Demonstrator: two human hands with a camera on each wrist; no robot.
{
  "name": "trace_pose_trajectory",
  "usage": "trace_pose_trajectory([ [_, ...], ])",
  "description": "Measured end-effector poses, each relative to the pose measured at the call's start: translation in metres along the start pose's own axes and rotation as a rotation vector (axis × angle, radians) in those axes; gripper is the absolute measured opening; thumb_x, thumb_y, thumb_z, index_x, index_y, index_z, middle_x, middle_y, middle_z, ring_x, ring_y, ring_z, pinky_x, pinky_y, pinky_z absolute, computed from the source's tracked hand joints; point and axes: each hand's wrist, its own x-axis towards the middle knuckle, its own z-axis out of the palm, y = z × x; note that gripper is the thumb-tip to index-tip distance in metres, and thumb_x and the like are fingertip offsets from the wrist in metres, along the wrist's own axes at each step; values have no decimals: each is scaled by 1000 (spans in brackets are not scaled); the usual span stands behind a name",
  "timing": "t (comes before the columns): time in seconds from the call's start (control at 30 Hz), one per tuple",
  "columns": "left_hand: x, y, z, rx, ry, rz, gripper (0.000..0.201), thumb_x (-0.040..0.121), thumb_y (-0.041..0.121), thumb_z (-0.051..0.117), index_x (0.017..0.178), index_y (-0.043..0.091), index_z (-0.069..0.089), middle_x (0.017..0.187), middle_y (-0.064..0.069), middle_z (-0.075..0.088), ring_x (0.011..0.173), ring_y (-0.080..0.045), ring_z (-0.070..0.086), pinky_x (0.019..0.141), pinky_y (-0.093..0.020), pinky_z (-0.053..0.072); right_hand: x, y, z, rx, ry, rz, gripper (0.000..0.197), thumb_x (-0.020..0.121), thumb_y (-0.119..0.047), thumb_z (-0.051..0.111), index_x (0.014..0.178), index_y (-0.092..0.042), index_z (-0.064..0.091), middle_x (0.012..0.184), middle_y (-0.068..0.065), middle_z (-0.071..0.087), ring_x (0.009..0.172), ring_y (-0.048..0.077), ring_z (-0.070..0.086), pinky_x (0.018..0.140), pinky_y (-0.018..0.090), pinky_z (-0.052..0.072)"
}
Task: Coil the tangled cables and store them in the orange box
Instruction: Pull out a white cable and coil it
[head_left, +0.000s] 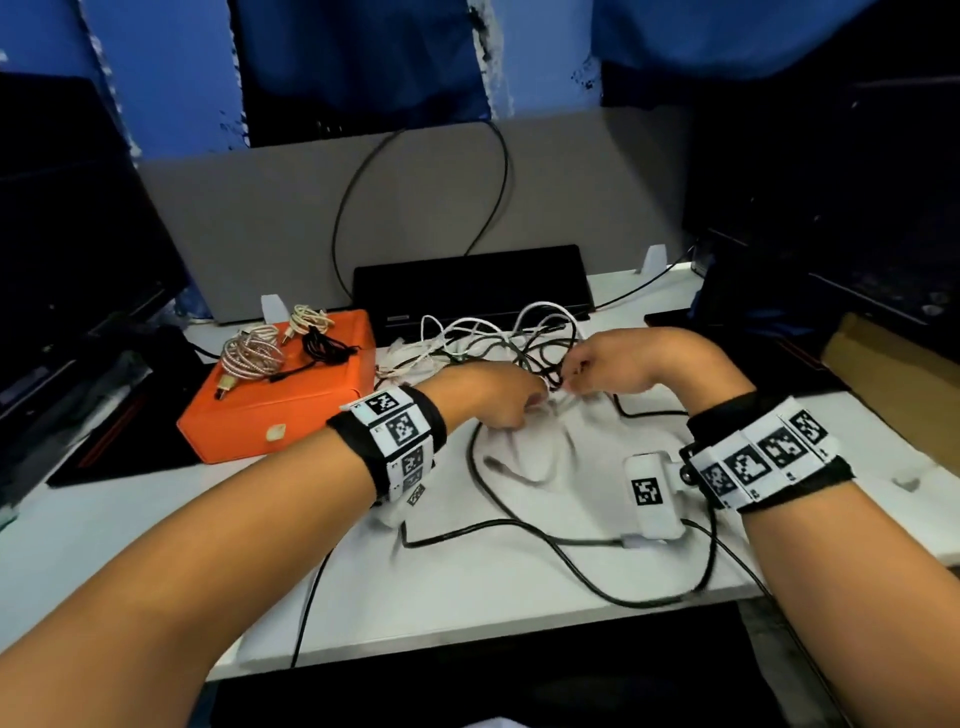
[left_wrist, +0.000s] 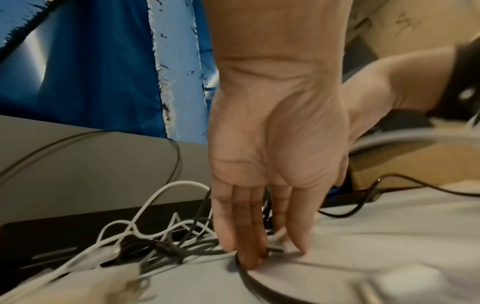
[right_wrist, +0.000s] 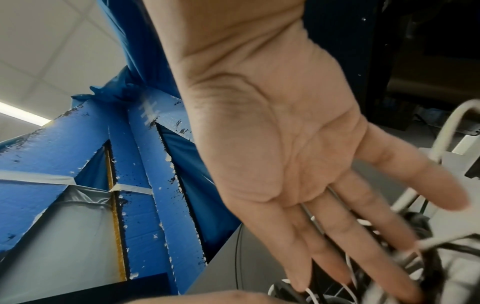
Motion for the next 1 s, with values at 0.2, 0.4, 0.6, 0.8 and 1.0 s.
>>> trace_pose_trajectory([
  [0.2,18,-53,1,-43,159,-237,19,94,17,62,110,8,68,110,-11,70,97,-31,67,72,-35,52,2,1,0,-4,84,-32,47,106,-38,51,150,-23,48,152,0,51,136,25,49,114,41,39],
  [0.4,2,-75,-5,-334,277,-188,24,100,35,60,86,16,67,83,1,68,78,-21,65,65,-29,47,9,2,4,-2,101,-27,46,105,-39,53,150,-27,47,143,-1,56,121,21,55,96,35,44],
  [0.6,-49,-61,-56,-518,711,-84,38,104,49,51,81,25,69,66,7,64,45,0,47,49,-24,39,13,1,0,239,473,-29,17,100,-42,60,108,-27,61,100,-1,70,89,19,65,81,39,55],
  [0.8,-108,-86,-105,-851,1295,-159,42,103,48,49,70,26,63,56,4,58,42,-9,52,50,-25,42,13,20,-5,298,496,115,54,98,-55,57,145,-28,48,127,0,68,123,25,59,102,45,50],
  [1.0,-129,-84,-83,-849,1105,-50,42,102,47,55,79,17,71,57,2,61,43,-16,54,52,-28,43,-9,-7,-20,557,607,-129,19,102,-40,60,111,-25,67,84,-3,77,72,12,73,70,33,57],
])
